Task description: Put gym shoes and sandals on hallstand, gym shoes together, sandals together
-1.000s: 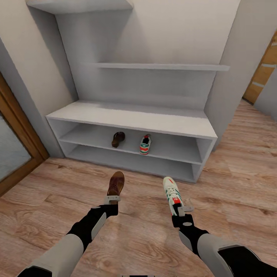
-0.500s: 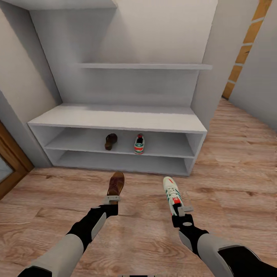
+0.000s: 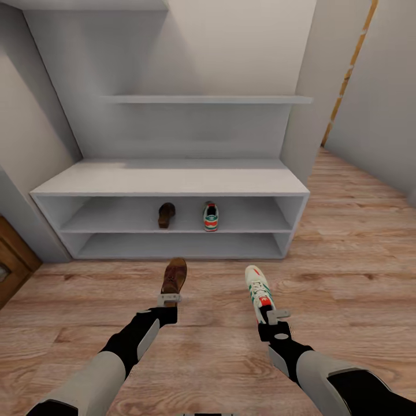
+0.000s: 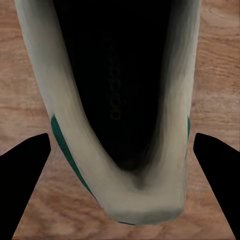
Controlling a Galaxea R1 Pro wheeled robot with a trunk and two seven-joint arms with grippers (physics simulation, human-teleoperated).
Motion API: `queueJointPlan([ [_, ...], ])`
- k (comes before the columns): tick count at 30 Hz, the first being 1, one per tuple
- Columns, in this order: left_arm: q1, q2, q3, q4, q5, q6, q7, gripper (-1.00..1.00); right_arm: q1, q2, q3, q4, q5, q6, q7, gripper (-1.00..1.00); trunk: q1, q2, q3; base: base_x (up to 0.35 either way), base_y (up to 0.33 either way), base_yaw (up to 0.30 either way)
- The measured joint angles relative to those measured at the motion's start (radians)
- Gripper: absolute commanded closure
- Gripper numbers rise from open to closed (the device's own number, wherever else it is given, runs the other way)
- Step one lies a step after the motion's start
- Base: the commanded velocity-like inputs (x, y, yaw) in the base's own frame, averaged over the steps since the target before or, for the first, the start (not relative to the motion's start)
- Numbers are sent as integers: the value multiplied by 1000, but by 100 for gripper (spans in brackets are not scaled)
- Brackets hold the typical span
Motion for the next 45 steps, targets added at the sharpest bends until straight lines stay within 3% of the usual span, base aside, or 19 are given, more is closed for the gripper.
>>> queueJointPlan([
  [41, 0, 0, 1, -1, 1, -2, 0, 100, 0, 4, 1, 1, 1, 0, 3, 100, 0, 0, 0, 5, 324, -1],
  [45, -1, 0, 1, -2, 1, -45, 0, 100, 0, 5, 2, 1, 1, 1, 2, 100, 0, 0, 0, 4, 20, 0],
])
